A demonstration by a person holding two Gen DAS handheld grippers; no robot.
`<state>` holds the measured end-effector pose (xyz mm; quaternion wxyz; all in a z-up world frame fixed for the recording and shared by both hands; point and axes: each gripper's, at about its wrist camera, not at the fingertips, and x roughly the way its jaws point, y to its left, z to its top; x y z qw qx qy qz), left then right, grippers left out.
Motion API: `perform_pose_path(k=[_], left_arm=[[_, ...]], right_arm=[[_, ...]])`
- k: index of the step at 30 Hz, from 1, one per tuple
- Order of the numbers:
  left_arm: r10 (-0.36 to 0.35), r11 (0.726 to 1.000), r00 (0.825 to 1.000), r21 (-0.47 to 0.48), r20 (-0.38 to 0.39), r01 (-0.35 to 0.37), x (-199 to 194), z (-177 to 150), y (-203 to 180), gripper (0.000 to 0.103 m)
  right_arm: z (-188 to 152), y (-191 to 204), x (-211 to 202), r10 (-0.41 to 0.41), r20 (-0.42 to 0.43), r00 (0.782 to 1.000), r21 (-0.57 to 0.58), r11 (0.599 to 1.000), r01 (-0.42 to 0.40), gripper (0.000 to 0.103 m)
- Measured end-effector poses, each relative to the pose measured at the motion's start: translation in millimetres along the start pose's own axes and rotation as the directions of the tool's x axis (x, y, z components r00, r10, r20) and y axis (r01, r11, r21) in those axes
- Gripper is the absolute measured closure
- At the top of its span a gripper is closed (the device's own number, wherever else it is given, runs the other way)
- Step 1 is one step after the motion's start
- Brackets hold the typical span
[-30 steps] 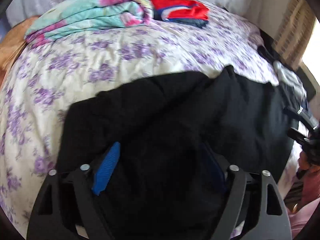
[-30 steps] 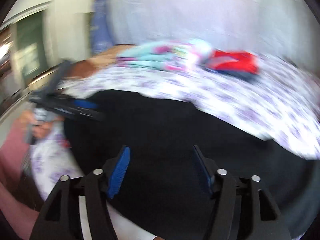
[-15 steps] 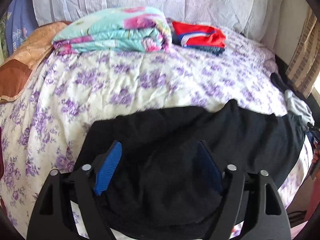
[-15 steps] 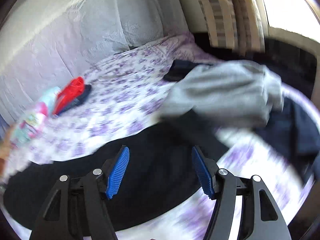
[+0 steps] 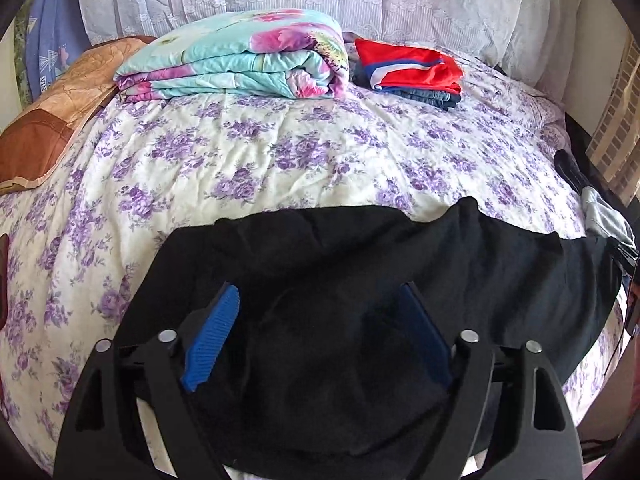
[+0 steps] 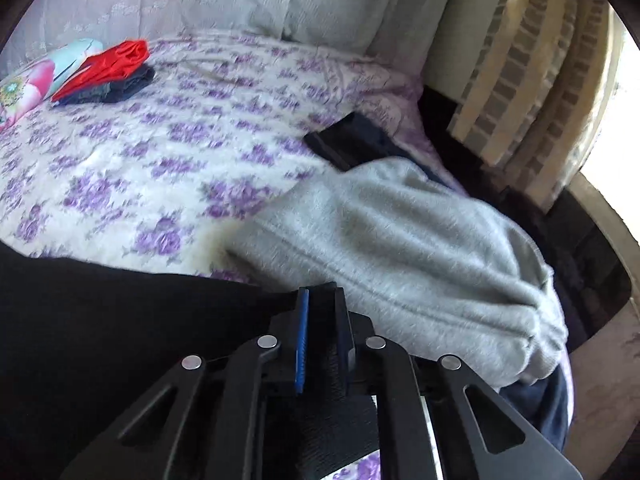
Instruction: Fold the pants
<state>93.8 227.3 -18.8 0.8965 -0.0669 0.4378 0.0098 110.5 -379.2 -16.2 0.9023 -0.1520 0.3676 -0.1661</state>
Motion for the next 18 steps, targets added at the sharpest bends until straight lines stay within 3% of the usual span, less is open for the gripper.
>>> perform_pose_path(k=[3, 4, 6, 8, 9, 10, 11, 12, 13, 15, 17, 18], left_arm=[[0.096, 0.995, 0.994, 0.007, -0.058, -0.096, 24, -6, -2, 0.015], [0.106, 0.994, 0.992, -0.002, -0.073, -0.107, 31, -8, 1, 0.015], [0.089, 0.996, 0.994, -0.009, -0.058, -0.09, 28, -11, 3, 0.016], [0.061, 0.998, 0.998, 0.002, -0.001, -0.061, 14, -9, 3, 0.015], [0.047, 0.999, 0.998, 0.012, 0.037, -0.047, 7, -5, 1, 0.015], [0.039, 0.999, 0.997, 0.019, 0.061, -0.04, 3, -2, -1, 0.015], [0.031, 0.999, 0.996, 0.027, 0.081, -0.034, 1, 3, -3, 0.013], [0.028, 0.999, 0.996, 0.033, 0.088, -0.031, 3, 8, -4, 0.012], [0.028, 0.999, 0.996, 0.034, 0.084, -0.031, 6, 12, -4, 0.012], [0.03, 0.999, 0.999, 0.016, 0.044, -0.03, 19, 21, 0, 0.012], [0.021, 1.0, 1.0, -0.009, -0.004, -0.022, 31, 24, 10, 0.012], [0.003, 1.0, 1.0, -0.022, -0.023, -0.004, 35, 25, 15, 0.012]], right_arm=[[-9, 9, 10, -0.064, -0.068, 0.996, -0.049, 0.997, 0.06, 0.081], [-8, 11, 4, -0.11, -0.076, 0.991, -0.071, 0.992, 0.104, 0.073], [3, 14, -29, -0.169, -0.029, 0.985, -0.047, 0.985, 0.167, 0.069], [18, 27, -65, -0.069, 0.054, 0.996, -0.017, 0.997, 0.07, 0.065], [31, 47, -87, 0.068, 0.105, 0.992, -0.04, 0.997, -0.064, 0.063], [39, 65, -99, 0.183, 0.127, 0.975, -0.072, 0.982, -0.175, 0.062], [49, 90, -110, 0.319, 0.133, 0.938, -0.114, 0.945, -0.305, 0.061], [59, 118, -118, 0.466, 0.116, 0.877, -0.152, 0.881, -0.448, 0.061], [65, 140, -120, 0.56, 0.092, 0.823, -0.175, 0.823, -0.54, 0.061], [80, 203, -121, 0.74, 0.002, 0.672, -0.233, 0.654, -0.719, 0.062], [89, 256, -114, 0.816, -0.089, 0.571, -0.263, 0.533, -0.804, 0.063], [92, 272, -110, 0.834, -0.118, 0.54, -0.272, 0.495, -0.825, 0.063]])
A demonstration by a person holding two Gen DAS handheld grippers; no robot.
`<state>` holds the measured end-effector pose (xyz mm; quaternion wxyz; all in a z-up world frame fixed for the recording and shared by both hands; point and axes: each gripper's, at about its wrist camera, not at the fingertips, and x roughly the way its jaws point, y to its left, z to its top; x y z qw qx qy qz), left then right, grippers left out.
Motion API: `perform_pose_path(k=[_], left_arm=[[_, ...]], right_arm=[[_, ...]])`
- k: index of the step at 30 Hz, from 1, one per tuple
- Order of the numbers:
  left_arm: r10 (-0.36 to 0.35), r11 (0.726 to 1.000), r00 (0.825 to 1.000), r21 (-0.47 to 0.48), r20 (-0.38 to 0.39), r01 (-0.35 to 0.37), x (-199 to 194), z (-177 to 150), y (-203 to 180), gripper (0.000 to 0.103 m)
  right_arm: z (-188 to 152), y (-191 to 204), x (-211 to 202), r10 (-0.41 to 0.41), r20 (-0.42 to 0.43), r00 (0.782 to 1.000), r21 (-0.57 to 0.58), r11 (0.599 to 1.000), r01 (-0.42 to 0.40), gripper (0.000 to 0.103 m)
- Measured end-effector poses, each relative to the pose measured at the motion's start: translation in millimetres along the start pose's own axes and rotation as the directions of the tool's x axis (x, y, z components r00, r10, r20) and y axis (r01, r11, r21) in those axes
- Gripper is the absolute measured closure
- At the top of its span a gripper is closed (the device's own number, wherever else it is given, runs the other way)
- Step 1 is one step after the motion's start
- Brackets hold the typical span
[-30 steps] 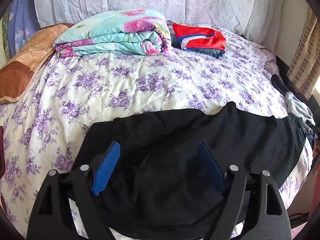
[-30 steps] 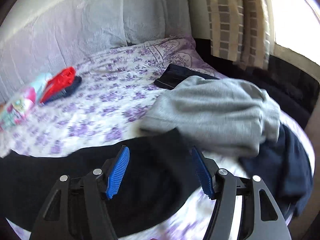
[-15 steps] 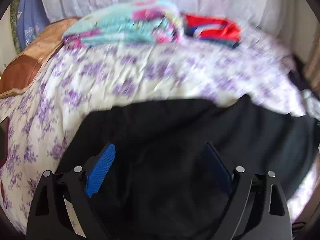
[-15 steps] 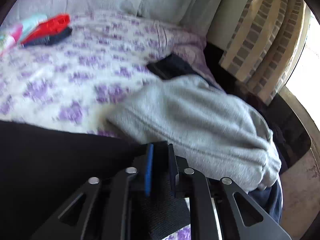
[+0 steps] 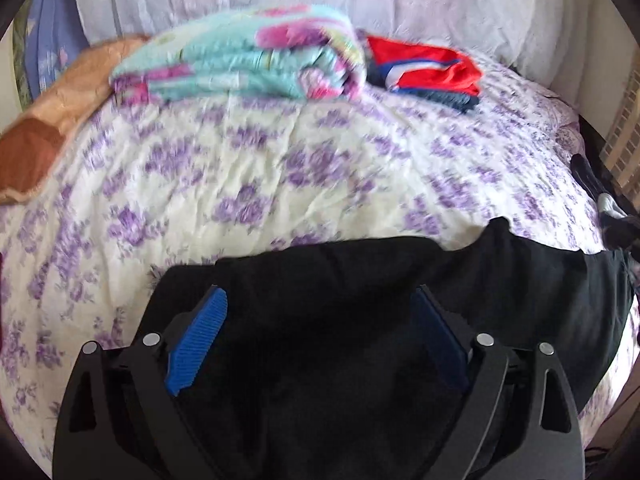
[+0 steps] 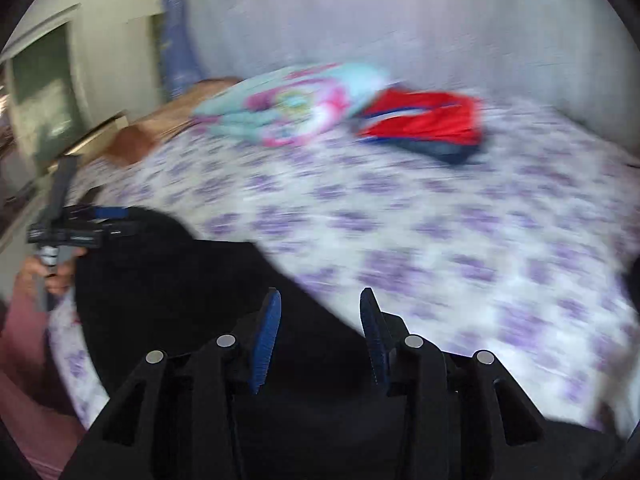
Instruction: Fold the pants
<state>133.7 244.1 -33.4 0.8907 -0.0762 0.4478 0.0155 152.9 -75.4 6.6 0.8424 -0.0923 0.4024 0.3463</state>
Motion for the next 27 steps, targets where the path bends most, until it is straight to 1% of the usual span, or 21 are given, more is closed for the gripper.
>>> perform_pose_path(k=[1, 4, 8, 9, 10, 11, 13, 14, 15, 16, 17, 19, 20, 21, 22, 23, 25, 26, 27], left_arm=[[-0.032, 0.999, 0.999, -0.013, -0.014, 0.032, 2, 1, 5, 0.012], [-0.109, 0.993, 0.993, -0.045, -0.034, 0.107, 5, 6, 18, 0.012], [-0.137, 0.99, 0.99, -0.033, -0.04, 0.136, 12, 11, 22, 0.012], [-0.142, 0.989, 0.989, -0.034, -0.041, 0.141, 15, 12, 23, 0.012], [-0.148, 0.989, 0.988, -0.036, -0.044, 0.146, 19, 12, 24, 0.012], [-0.149, 0.988, 0.988, -0.039, -0.042, 0.148, 21, 14, 24, 0.012], [-0.136, 0.99, 0.99, -0.043, -0.033, 0.135, 24, 17, 25, 0.012], [-0.121, 0.992, 0.992, -0.046, -0.024, 0.12, 24, 19, 26, 0.016], [-0.089, 0.995, 0.996, -0.045, -0.007, 0.089, 24, 22, 26, 0.021], [-0.059, 0.997, 0.998, -0.043, 0.005, 0.059, 25, 24, 27, 0.023], [-0.046, 0.998, 0.999, -0.043, 0.01, 0.046, 27, 26, 27, 0.024], [-0.023, 0.999, 1.0, -0.043, 0.013, 0.024, 31, 25, 27, 0.025], [0.002, 1.0, 1.0, -0.025, 0.019, -0.001, 32, 24, 24, 0.025], [0.018, 1.0, 0.999, -0.012, 0.027, -0.018, 30, 23, 22, 0.025], [0.032, 0.999, 0.999, -0.001, 0.036, -0.032, 29, 22, 20, 0.025], [0.045, 0.999, 0.998, 0.008, 0.049, -0.046, 26, 21, 19, 0.025], [0.038, 0.999, 0.998, 0.001, 0.056, -0.038, 23, 18, 21, 0.025], [0.027, 1.0, 0.998, -0.008, 0.056, -0.027, 22, 17, 22, 0.024], [0.021, 1.0, 0.998, -0.013, 0.057, -0.021, 21, 16, 23, 0.024]], right_arm=[[9, 7, 23, 0.046, -0.026, 0.999, -0.025, 0.999, -0.046, 0.063], [27, 11, 66, 0.094, -0.084, 0.992, -0.075, 0.992, -0.1, 0.063], [39, 13, 99, 0.14, -0.184, 0.973, -0.11, 0.981, -0.162, 0.064], [36, 15, 104, 0.133, -0.216, 0.967, -0.123, 0.979, -0.162, 0.081], [36, 15, 107, 0.121, -0.229, 0.966, -0.136, 0.979, -0.155, 0.096], [36, 16, 109, 0.095, -0.233, 0.968, -0.158, 0.978, -0.134, 0.1], [39, 15, 103, 0.072, -0.192, 0.979, -0.162, 0.981, -0.104, 0.1], [42, 11, 98, 0.059, -0.149, 0.987, -0.148, 0.986, -0.082, 0.101], [47, 9, 97, 0.05, -0.121, 0.991, -0.135, 0.989, -0.066, 0.102], [50, 4, 96, 0.011, -0.08, 0.997, -0.121, 0.992, -0.02, 0.103], [50, -1, 99, -0.018, -0.072, 0.997, -0.103, 0.995, 0.011, 0.103], [45, -12, 109, -0.039, -0.101, 0.994, -0.049, 0.998, 0.034, 0.103], [43, -14, 111, -0.045, -0.111, 0.993, -0.036, 0.999, 0.041, 0.102], [41, -11, 107, -0.044, -0.1, 0.994, -0.034, 0.999, 0.04, 0.099], [41, -4, 98, -0.025, -0.068, 0.997, -0.037, 0.999, 0.023, 0.099], [42, 5, 89, 0.013, -0.039, 0.999, -0.042, 0.999, -0.014, 0.099], [45, 26, 76, 0.094, 0.006, 0.996, -0.059, 0.994, -0.094, 0.099], [45, 38, 74, 0.161, 0.001, 0.987, -0.07, 0.985, -0.16, 0.099], [44, 49, 76, 0.214, -0.024, 0.977, -0.077, 0.974, -0.215, 0.099]])
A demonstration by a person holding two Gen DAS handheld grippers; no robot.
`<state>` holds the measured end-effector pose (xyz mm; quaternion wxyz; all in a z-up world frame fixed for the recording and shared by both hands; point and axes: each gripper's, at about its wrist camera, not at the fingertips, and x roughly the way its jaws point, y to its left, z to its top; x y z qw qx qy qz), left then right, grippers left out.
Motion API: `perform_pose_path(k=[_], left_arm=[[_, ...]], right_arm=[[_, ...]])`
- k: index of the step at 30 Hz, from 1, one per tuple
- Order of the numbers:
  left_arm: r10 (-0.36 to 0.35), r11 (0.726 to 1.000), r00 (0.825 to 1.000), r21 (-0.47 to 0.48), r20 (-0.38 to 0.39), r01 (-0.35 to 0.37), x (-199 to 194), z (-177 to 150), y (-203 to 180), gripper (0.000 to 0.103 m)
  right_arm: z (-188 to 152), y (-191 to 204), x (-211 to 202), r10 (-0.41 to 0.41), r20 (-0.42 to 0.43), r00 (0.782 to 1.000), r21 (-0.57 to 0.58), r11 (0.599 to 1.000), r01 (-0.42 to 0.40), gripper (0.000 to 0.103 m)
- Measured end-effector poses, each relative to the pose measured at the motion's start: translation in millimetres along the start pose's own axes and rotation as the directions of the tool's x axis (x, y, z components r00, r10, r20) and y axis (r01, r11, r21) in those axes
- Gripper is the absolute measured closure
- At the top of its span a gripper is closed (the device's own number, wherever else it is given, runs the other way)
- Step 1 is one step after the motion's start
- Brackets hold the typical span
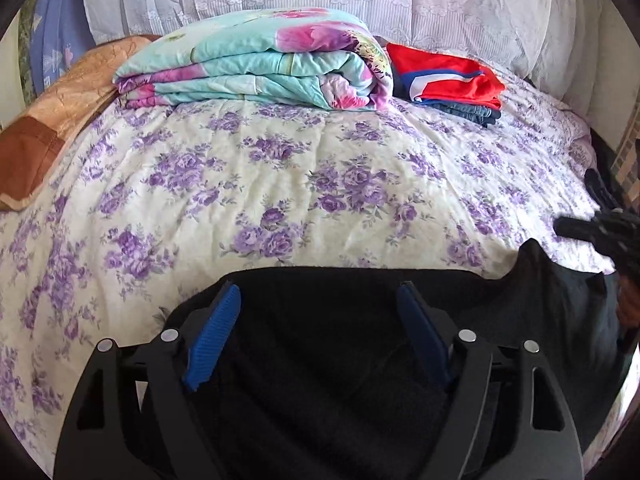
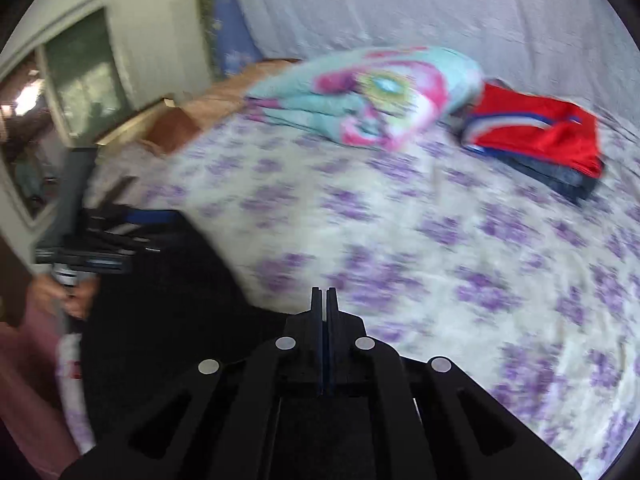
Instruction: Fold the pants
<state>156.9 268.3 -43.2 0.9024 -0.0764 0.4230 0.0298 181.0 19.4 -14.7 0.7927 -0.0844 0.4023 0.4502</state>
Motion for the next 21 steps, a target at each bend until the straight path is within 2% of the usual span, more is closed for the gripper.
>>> perform_pose_path(k=[2, 3, 5, 6, 8, 9, 11, 12, 13, 15, 16, 17, 18, 20, 21], left_arm=[[-0.006, 1.0, 1.0, -0.004, 0.009, 0.006, -2, -2, 0, 0.024], [-0.008, 1.0, 1.0, 0.003, 0.014, 0.008, -1, -3, -1, 0.023], [-0.001, 1.0, 1.0, 0.023, 0.016, 0.001, 1, -6, -4, 0.023], [-0.001, 1.0, 1.0, 0.031, 0.017, 0.001, 1, -8, -5, 0.023], [0.001, 0.999, 1.0, 0.032, 0.029, -0.002, -1, -9, -5, 0.023], [-0.004, 1.0, 0.999, 0.028, 0.034, 0.003, -2, -9, -4, 0.023], [-0.014, 1.0, 0.999, 0.017, 0.037, 0.014, -3, -9, -1, 0.023], [-0.015, 1.0, 0.999, 0.014, 0.04, 0.014, -3, -9, -1, 0.023], [-0.009, 1.0, 0.999, 0.018, 0.044, 0.009, -4, -9, -2, 0.023], [0.01, 0.999, 0.999, 0.037, 0.047, -0.012, -4, -11, -6, 0.021], [0.022, 0.999, 0.999, 0.049, 0.047, -0.024, -4, -11, -8, 0.021], [0.035, 0.997, 0.998, 0.063, 0.048, -0.038, -3, -12, -11, 0.02], [0.041, 0.996, 0.998, 0.074, 0.047, -0.045, -2, -13, -13, 0.018], [0.055, 0.994, 0.998, 0.093, 0.044, -0.059, 1, -14, -17, 0.017], [0.069, 0.992, 0.997, 0.105, 0.045, -0.073, 2, -14, -19, 0.016]], right_arm=[[-4, 10, 17, 0.048, -0.061, 0.997, -0.006, 0.999, -0.048, 0.099], [-8, 9, 32, 0.015, -0.108, 0.994, -0.008, 1.0, -0.016, 0.095], [-14, -7, 57, -0.146, -0.175, 0.974, -0.023, 0.989, 0.145, 0.094], [-19, -22, 61, -0.157, -0.161, 0.974, 0.002, 0.987, 0.159, 0.103], [-19, -35, 50, -0.116, -0.134, 0.984, 0.127, 0.983, 0.133, 0.103], [-19, -31, 39, -0.151, -0.108, 0.983, 0.166, 0.972, 0.168, 0.103], [-23, -11, 22, -0.236, -0.049, 0.971, 0.14, 0.961, 0.24, 0.084], [-28, 2, 12, -0.223, -0.017, 0.975, 0.128, 0.966, 0.223, 0.071], [-38, 16, 0, -0.175, 0.014, 0.984, 0.129, 0.977, 0.172, 0.069], [-62, 32, -12, -0.144, 0.023, 0.989, 0.141, 0.98, 0.14, 0.067], [-73, 35, -11, -0.163, 0.01, 0.987, 0.155, 0.975, 0.159, 0.062], [-88, 31, -7, -0.21, -0.036, 0.977, 0.188, 0.959, 0.213, 0.059], [-97, 26, -5, -0.249, -0.072, 0.966, 0.216, 0.942, 0.259, 0.059], [-106, 28, -31, -0.262, -0.01, 0.965, 0.28, 0.926, 0.254, 0.059], [-105, 31, -43, -0.277, 0.026, 0.961, 0.3, 0.919, 0.256, 0.054]])
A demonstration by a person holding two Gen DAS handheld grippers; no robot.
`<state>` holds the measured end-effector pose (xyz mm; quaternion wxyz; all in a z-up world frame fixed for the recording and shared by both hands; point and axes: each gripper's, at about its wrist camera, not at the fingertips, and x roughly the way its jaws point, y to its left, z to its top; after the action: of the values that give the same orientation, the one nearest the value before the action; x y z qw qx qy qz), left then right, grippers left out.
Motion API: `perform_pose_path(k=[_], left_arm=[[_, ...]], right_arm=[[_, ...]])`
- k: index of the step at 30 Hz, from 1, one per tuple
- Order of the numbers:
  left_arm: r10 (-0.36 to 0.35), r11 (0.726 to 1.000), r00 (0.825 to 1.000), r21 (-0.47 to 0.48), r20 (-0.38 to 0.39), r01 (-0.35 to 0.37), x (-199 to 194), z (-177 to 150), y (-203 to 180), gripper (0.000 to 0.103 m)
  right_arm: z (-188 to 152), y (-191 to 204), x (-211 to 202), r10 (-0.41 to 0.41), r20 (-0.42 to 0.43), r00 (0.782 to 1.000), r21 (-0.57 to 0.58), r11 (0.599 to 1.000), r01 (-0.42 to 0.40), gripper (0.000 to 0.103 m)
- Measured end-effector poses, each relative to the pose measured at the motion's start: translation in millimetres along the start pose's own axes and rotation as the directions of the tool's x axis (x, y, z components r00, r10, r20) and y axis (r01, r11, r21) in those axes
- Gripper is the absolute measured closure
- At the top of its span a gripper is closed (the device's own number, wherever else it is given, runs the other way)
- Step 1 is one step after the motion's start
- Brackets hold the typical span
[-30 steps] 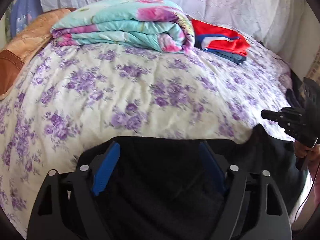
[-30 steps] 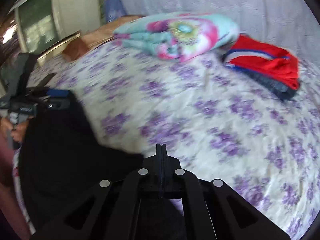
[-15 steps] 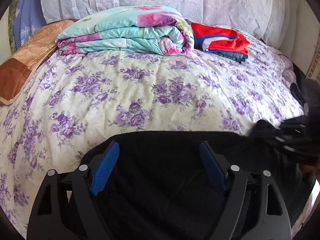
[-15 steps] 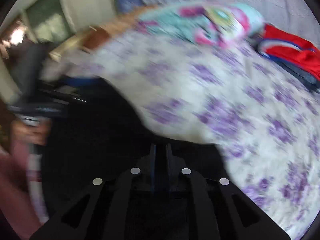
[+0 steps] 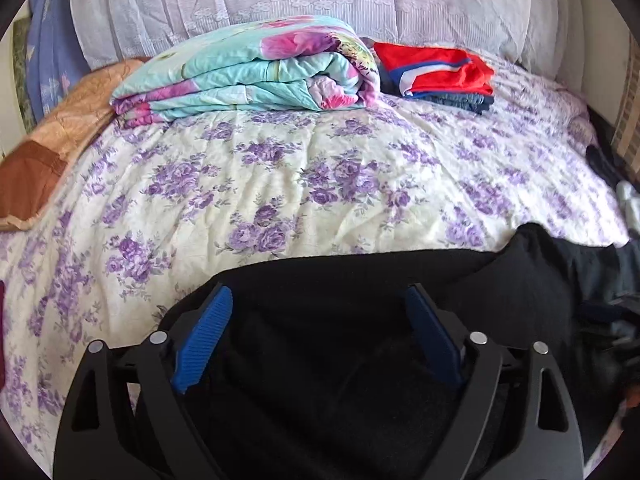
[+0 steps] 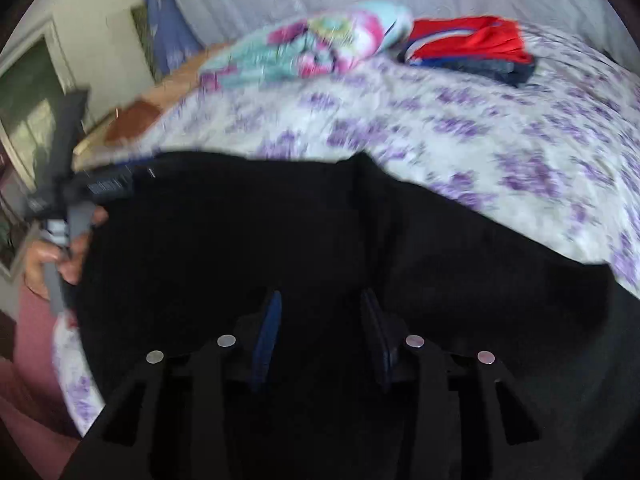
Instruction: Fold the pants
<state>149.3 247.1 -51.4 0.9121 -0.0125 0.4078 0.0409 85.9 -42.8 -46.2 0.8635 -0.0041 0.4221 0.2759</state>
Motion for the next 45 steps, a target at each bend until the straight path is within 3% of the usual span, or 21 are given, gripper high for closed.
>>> perform_pose_path(k=[1, 3, 5, 6, 8, 9, 11, 13, 15, 16, 17, 18, 20, 23, 25, 27, 30, 34, 40, 43, 45], left_arm=[[0.007, 1.0, 1.0, 0.009, 0.0, -0.007, 1, -1, -1, 0.016], [0.029, 0.999, 1.0, 0.025, 0.012, -0.029, -1, -1, -4, 0.015], [0.038, 0.999, 0.999, 0.025, 0.023, -0.038, -4, -2, -5, 0.015], [0.039, 0.999, 0.999, 0.021, 0.025, -0.04, -5, -1, -4, 0.015], [0.062, 0.998, 0.997, 0.015, 0.039, -0.062, -15, -1, -5, 0.015], [0.093, 0.995, 0.994, 0.02, 0.056, -0.095, -23, -1, -7, 0.014], [0.176, 0.982, 0.977, 0.048, 0.123, -0.183, -44, -8, -17, 0.006], [0.187, 0.976, 0.966, 0.082, 0.18, -0.204, -68, -18, -34, 0.005], [0.122, 0.982, 0.973, 0.116, 0.198, -0.147, -85, -23, -54, 0.005], [0.077, 0.985, 0.976, 0.136, 0.202, -0.106, -93, -26, -67, 0.005], [0.041, 0.987, 0.979, 0.145, 0.201, -0.071, -98, -27, -77, 0.005], [-0.008, 0.988, 0.981, 0.154, 0.194, -0.023, -103, -29, -89, 0.005], [-0.113, 0.984, 0.981, 0.152, 0.157, 0.089, -105, -31, -108, 0.005], [-0.329, 0.941, 0.943, 0.105, 0.048, 0.323, -95, -37, -139, 0.005], [-0.43, 0.9, 0.903, 0.078, -0.021, 0.43, -82, -46, -162, 0.005], [-0.472, 0.877, 0.88, 0.077, -0.055, 0.475, -73, -52, -182, 0.005], [-0.492, 0.863, 0.866, 0.08, -0.09, 0.499, -56, -60, -203, 0.005], [-0.461, 0.878, 0.877, 0.074, -0.135, 0.473, -36, -70, -210, 0.005], [-0.388, 0.902, 0.916, 0.162, -0.102, 0.4, -37, -76, -223, 0.005], [-0.399, 0.899, 0.911, 0.151, -0.1, 0.411, -37, -75, -218, 0.005], [-0.414, 0.896, 0.905, 0.13, -0.097, 0.424, -36, -74, -214, 0.005]], right_arm=[[-3, -2, -24, 0.009, 0.081, 0.997, 0.026, 1.0, -0.011, 0.04], [-16, -10, -49, -0.025, 0.166, 0.986, 0.045, 0.999, 0.018, 0.026], [-36, -36, -38, -0.187, 0.052, 0.981, 0.099, 0.978, 0.181, 0.025], [-45, -53, -31, -0.225, -0.023, 0.974, 0.157, 0.961, 0.226, 0.031], [-53, -70, -69, -0.11, 0.097, 0.989, 0.272, 0.959, 0.08, 0.03], [-55, -76, -86, -0.123, 0.126, 0.984, 0.309, 0.948, 0.079, 0.028], [-65, -89, -131, -0.263, 0.221, 0.939, 0.35, 0.92, 0.176, 0.024], [-78, -111, -153, -0.331, 0.242, 0.912, 0.382, 0.896, 0.225, 0.021], [-92, -146, -153, -0.389, 0.156, 0.908, 0.461, 0.841, 0.281, 0.02], [-103, -175, -148, -0.459, 0.045, 0.887, 0.531, 0.764, 0.368, 0.022], [-113, -189, -153, -0.454, 0.053, 0.89, 0.563, 0.749, 0.349, 0.029], [-118, -197, -165, -0.423, 0.12, 0.898, 0.593, 0.756, 0.277, 0.032], [-125, -205, -192, -0.453, 0.177, 0.874, 0.673, 0.704, 0.229, 0.031], [-136, -217, -222, -0.57, 0.214, 0.794, 0.735, 0.629, 0.254, 0.027], [-149, -232, -235, -0.607, 0.19, 0.772, 0.781, 0.57, 0.256, 0.027], [-164, -255, -238, -0.592, 0.152, 0.791, 0.819, 0.523, 0.235, 0.027], [-163, -275, -224, -0.562, 0.156, 0.812, 0.82, 0.533, 0.211, 0.029], [-152, -302, -215, -0.523, 0.142, 0.84, 0.806, 0.553, 0.209, 0.027], [-140, -328, -202, -0.46, 0.162, 0.873, 0.775, 0.606, 0.176, 0.026], [-141, -333, -203, -0.428, 0.199, 0.881, 0.789, 0.604, 0.116, 0.028], [-148, -329, -206, -0.354, 0.256, 0.899, 0.795, 0.607, 0.013, 0.034]])
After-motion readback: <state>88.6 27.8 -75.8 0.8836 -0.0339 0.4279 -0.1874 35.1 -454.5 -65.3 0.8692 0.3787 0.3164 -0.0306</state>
